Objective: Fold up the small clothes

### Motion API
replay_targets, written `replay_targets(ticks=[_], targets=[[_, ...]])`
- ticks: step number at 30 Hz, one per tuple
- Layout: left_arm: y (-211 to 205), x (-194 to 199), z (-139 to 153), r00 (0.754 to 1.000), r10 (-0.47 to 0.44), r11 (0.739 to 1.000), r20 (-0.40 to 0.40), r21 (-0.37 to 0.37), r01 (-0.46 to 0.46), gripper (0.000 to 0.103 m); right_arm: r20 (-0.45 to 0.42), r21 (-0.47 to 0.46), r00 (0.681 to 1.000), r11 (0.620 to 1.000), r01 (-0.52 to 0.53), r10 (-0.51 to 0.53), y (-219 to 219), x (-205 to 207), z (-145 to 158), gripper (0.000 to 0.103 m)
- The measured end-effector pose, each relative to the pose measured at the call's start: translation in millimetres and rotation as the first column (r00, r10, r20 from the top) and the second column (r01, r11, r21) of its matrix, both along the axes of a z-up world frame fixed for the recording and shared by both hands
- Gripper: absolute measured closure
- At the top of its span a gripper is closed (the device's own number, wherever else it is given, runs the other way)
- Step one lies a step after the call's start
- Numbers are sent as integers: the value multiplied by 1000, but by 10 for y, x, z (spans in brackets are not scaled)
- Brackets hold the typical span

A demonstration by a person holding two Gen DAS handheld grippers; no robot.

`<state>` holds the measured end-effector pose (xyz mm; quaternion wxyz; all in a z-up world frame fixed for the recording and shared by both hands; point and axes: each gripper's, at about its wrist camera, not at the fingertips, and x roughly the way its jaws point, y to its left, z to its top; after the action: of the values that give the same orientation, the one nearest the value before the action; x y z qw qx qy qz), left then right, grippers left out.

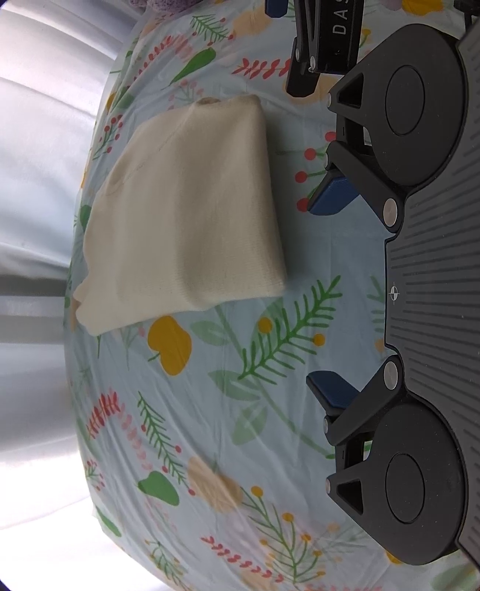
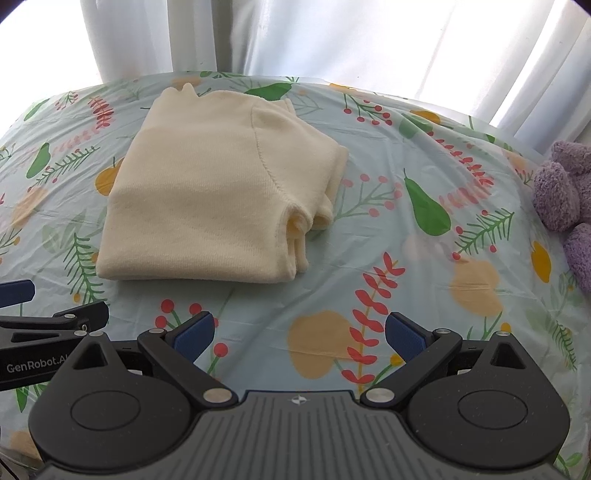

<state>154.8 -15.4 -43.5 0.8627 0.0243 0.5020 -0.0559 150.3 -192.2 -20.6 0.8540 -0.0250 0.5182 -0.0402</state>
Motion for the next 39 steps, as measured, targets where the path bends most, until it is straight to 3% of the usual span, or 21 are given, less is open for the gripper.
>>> replay_targets(ticks=[39], targets=[[12, 12, -11, 1000, 9, 1000, 5, 0, -9, 8, 13, -11, 1000, 1000, -5, 5, -6, -17, 57, 4]])
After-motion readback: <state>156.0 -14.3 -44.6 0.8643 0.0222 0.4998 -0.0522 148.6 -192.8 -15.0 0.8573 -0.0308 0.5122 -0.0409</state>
